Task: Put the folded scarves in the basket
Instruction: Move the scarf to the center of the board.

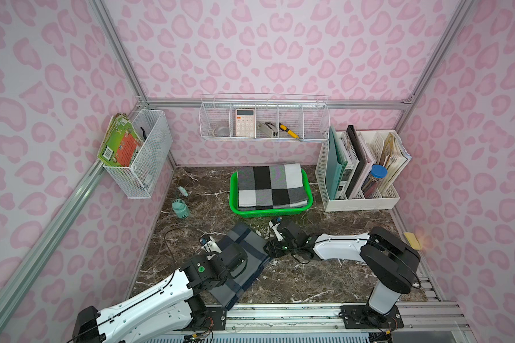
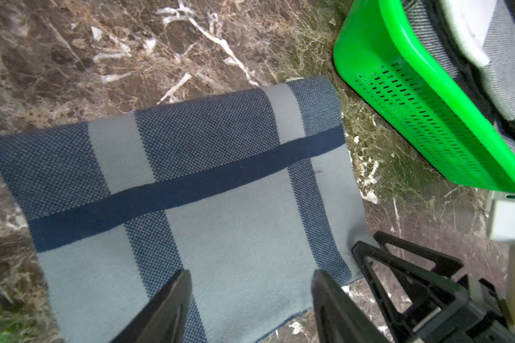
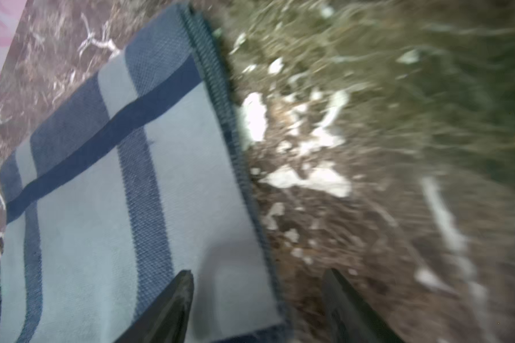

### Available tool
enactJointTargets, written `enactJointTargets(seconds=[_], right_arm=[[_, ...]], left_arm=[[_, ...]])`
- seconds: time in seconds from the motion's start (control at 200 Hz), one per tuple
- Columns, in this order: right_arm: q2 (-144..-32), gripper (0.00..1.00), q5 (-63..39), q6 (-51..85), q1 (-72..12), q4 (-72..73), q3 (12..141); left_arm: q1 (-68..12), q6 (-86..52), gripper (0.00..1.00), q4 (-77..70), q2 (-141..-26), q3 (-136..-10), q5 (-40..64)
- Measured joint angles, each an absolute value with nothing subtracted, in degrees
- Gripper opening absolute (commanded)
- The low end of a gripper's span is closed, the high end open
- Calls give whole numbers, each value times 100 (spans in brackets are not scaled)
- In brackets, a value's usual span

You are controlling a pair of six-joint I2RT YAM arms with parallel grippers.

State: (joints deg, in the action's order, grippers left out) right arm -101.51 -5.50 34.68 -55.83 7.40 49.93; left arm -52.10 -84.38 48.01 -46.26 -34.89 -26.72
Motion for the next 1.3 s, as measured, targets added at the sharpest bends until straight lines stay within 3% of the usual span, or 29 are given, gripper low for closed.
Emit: enactJointTargets(seconds=[0.06, 0.11, 0.14, 0.28, 0.46, 0.5, 0.57, 0.675, 0.796, 0.946, 1.301], right_arm=[[-10200, 43, -639, 3516, -5627, 808, 4991], [-10202, 12, -617, 3583, -5623, 897, 4915], [-10186, 0, -628, 3614, -5623, 943, 4845], [-9721, 0, -565, 3892, -5586, 1103, 4335], [-7902, 0, 366, 4689, -5304, 895, 2751], [-7426, 13, 626, 4904, -5284, 720, 2414], [-6563, 48, 976, 5186, -5275, 388, 1879], [-5540, 63, 1308, 5371, -5260, -150, 1570], [-5030, 66, 1651, 5371, -5256, -676, 1769], [-5192, 67, 1922, 5151, -5203, -838, 2075], [-7605, 55, 1214, 4364, -5186, -119, 3430]], left_arm=[[-5210, -8582, 69, 4810, -4453, -3350, -2672], [-5210, -8696, 69, 4807, -4331, -3258, -2674], [-5210, -8724, 69, 4803, -4270, -3210, -2674], [-5210, -8860, 70, 4783, -4119, -3116, -2674], [-5210, -8967, 70, 4685, -4265, -3133, -2604], [-5210, -8967, 70, 4611, -4331, -3133, -2569], [-5210, -8962, 70, 4425, -4477, -3133, -2515], [-5210, -8943, 71, 4195, -4757, -3157, -2438], [-5210, -8921, 72, 4032, -5120, -3227, -2344], [-5207, -9078, 73, 3972, -5596, -3223, -2204], [-5207, -9131, 72, 3277, -6300, -2976, -1710]])
